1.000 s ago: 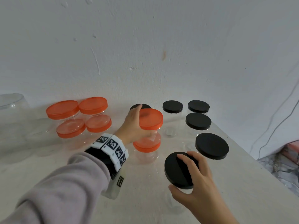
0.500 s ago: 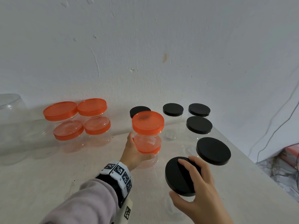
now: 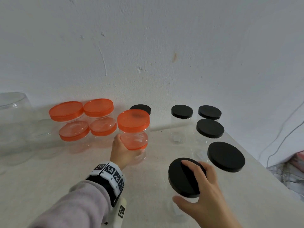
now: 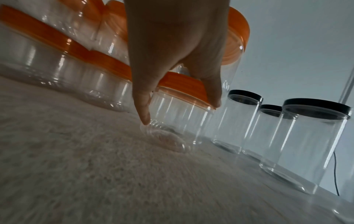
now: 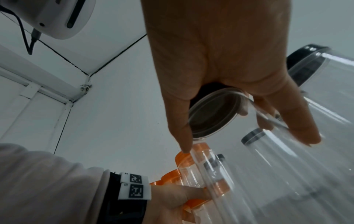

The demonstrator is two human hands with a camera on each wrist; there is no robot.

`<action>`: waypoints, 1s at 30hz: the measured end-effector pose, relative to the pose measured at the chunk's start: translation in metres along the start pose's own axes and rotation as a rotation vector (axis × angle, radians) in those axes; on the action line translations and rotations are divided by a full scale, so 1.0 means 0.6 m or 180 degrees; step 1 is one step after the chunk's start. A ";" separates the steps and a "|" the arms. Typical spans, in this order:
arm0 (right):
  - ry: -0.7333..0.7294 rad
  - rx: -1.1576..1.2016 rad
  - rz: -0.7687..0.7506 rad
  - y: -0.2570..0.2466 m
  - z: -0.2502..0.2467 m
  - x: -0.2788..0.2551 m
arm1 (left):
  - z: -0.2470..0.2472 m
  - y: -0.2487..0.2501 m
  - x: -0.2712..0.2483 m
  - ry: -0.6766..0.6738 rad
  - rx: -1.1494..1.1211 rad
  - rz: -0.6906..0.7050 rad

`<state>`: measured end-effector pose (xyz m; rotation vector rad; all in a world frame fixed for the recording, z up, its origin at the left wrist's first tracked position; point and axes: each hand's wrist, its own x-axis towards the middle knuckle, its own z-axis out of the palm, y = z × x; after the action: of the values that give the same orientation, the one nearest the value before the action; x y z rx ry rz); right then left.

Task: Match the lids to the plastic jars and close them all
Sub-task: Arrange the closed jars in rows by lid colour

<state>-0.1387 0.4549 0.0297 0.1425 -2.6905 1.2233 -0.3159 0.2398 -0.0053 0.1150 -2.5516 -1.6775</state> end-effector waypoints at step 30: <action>-0.0018 0.0152 -0.0032 -0.012 0.054 0.128 | 0.029 0.032 0.064 0.0945 0.0570 -0.0513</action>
<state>-0.2170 0.4251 0.0299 0.1658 -2.6633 1.2865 -0.3560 0.2590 0.0066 0.5512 -2.5116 -1.3520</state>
